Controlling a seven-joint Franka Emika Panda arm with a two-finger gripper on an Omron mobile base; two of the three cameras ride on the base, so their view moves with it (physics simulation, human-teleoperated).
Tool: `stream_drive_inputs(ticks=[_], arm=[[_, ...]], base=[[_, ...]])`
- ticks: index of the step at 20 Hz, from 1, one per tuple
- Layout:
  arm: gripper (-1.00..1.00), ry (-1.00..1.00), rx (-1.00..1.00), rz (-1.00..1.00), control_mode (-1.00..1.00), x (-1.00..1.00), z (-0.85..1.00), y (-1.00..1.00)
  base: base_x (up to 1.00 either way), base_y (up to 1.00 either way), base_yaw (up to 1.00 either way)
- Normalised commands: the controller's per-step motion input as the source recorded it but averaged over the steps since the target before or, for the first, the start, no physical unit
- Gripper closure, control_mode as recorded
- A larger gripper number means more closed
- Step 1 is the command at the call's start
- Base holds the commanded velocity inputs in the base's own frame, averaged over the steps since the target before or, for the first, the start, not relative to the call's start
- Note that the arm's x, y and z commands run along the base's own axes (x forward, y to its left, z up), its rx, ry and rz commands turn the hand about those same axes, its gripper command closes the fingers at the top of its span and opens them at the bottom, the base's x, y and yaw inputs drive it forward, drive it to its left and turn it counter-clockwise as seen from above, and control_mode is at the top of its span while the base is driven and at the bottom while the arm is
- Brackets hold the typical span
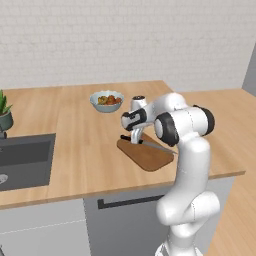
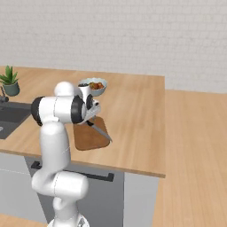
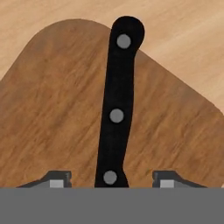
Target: Pick up the knife from the drawer and place it on the cutting board. Then place the meat from the plate to the cutting board.
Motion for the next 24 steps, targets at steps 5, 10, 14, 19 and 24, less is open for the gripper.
stream_drive_inputs(ticks=[5,10,14,19,24], arm=[[-1.00,-0.04,0.03,0.00,-1.00,-0.42,0.65,0.00],[-1.00,-0.19,0.09,0.00,-1.00,-1.00,1.00,-0.15],[-1.00,-0.21,0.07,0.00,-1.00,-1.00,0.93,-0.26],[-1.00,-0.18,0.00,0.02,-1.00,-1.00,0.56,-0.01],[-1.00,-0.05,-0.02,0.12,1.00,-0.73,0.02,0.03]], base=[[0.00,0.00,0.00],[0.00,0.00,0.00],[0.00,0.00,0.00],[0.00,0.00,0.00],[-0.20,0.00,0.06]])
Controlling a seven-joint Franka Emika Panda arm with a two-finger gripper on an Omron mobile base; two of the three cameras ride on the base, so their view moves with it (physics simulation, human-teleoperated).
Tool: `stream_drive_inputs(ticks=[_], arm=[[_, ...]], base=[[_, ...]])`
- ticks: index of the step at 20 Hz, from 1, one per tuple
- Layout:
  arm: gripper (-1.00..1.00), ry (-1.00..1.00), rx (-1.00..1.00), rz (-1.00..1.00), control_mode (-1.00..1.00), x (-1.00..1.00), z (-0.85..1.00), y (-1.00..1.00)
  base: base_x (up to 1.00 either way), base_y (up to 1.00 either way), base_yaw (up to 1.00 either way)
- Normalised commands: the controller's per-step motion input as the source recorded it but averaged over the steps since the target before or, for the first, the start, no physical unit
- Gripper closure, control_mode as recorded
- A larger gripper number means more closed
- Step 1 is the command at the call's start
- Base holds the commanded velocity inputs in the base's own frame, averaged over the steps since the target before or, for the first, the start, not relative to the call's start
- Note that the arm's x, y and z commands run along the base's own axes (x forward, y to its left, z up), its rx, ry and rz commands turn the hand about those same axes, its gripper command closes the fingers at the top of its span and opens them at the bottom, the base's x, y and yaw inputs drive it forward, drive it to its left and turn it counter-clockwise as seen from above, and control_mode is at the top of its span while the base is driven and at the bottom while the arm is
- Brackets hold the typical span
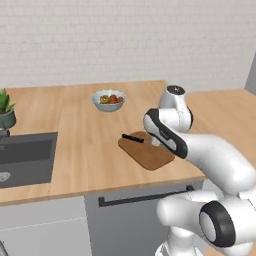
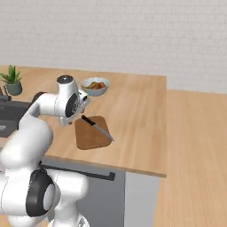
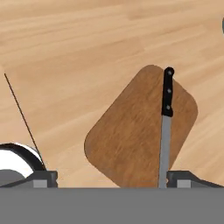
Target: Pick up the knife from the drawer and place it on the cutting board. Then place the meat from the plate to the cutting board.
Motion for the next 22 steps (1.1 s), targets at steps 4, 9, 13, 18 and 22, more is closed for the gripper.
stream_drive_inputs(ticks=[4,9,13,18,22], arm=[[-1.00,0.00,0.00,0.00,1.00,0.00,0.00,0.00],[-1.00,0.00,0.00,0.00,1.00,0.00,0.00,0.00],[-1.00,0.00,0.00,0.00,1.00,0.00,0.00,0.00],[-1.00,0.00,0.00,0.00,1.00,0.00,0.00,0.00],[-1.00,0.00,0.00,0.00,1.00,0.00,0.00,0.00]], base=[[-0.92,0.25,0.63],[-0.49,0.08,0.85],[-0.30,0.38,0.89],[-0.21,0.39,0.90],[-0.02,0.34,0.81]])
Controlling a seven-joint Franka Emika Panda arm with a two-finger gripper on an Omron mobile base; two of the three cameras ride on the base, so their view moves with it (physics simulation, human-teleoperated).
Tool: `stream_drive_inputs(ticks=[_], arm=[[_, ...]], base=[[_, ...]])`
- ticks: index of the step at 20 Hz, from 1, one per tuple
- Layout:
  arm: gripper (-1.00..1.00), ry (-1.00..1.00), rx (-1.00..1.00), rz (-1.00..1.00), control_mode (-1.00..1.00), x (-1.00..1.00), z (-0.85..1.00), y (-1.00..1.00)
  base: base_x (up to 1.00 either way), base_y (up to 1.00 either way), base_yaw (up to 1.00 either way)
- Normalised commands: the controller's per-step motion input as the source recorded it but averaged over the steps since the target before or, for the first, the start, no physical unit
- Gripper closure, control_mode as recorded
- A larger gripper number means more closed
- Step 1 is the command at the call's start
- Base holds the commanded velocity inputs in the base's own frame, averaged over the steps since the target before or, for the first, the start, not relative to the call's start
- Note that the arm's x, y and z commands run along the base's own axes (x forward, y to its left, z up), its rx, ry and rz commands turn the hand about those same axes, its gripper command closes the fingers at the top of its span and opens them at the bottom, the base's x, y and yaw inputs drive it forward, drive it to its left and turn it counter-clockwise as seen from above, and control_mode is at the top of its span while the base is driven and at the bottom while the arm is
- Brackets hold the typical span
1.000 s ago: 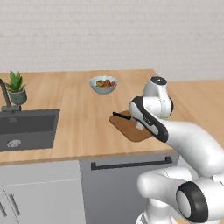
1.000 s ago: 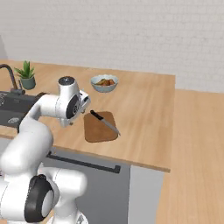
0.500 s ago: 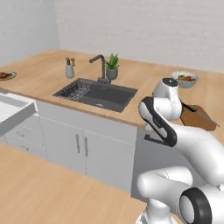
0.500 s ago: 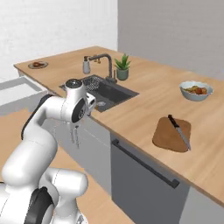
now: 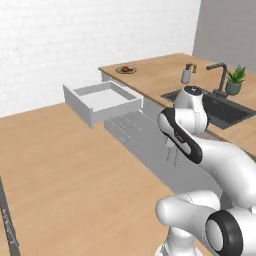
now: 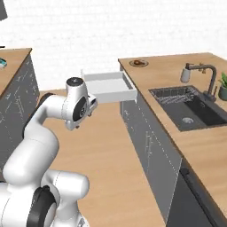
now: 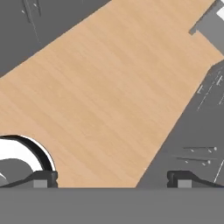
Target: Pick up the knife from the drawer and place it on the cutting board. Then place the meat from the plate to the cutting board.
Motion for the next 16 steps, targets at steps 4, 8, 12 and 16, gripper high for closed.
stream_drive_inputs(ticks=[4,8,12,16], arm=[[-1.00,0.00,0.00,0.00,1.00,0.00,0.00,0.00],[-1.00,0.00,0.00,0.00,1.00,0.00,0.00,0.00],[-1.00,0.00,0.00,0.00,1.00,0.00,0.00,0.00],[-1.00,0.00,0.00,0.00,1.00,0.00,0.00,0.00]], base=[[0.59,0.48,0.59],[1.00,0.57,0.29],[1.00,0.78,0.21],[1.00,0.66,0.19]])
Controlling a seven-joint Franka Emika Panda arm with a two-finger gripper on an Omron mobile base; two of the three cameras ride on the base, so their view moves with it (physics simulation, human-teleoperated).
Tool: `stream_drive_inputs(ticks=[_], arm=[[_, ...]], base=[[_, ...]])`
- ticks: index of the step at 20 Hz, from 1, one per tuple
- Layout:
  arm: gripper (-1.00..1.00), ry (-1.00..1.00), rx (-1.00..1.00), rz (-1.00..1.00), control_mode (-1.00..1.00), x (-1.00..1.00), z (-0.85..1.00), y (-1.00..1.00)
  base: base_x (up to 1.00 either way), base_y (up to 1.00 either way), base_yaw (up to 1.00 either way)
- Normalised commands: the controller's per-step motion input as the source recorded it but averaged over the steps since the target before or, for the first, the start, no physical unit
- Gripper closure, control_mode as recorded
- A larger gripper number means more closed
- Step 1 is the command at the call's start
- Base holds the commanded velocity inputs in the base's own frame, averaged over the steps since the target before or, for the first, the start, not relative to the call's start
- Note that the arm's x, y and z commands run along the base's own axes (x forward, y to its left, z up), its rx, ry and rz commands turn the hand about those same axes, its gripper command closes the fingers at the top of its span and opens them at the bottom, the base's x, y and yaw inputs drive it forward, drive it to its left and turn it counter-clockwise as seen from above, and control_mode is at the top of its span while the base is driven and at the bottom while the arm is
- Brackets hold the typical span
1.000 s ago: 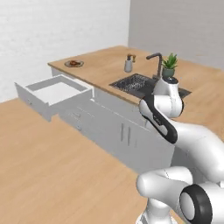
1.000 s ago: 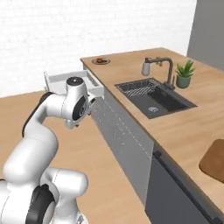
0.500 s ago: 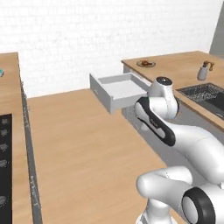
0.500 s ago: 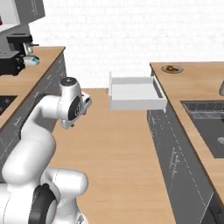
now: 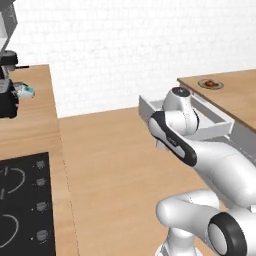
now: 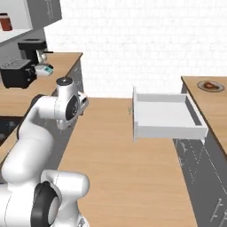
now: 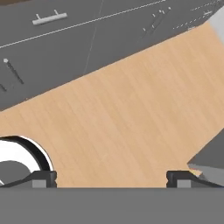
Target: Pick up the knife from the drawer and place it on the cutting board. Then place the meat from the plate to the cutting board.
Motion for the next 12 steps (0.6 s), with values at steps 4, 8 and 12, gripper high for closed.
stream_drive_inputs(ticks=[4,8,12], arm=[[-1.00,0.00,0.00,0.00,1.00,0.00,0.00,0.00],[-1.00,0.00,0.00,0.00,1.00,0.00,0.00,0.00],[-1.00,0.00,0.00,0.00,1.00,0.00,0.00,0.00]], base=[[1.00,0.49,0.14],[1.00,-0.07,0.03],[1.00,-0.32,0.07]])
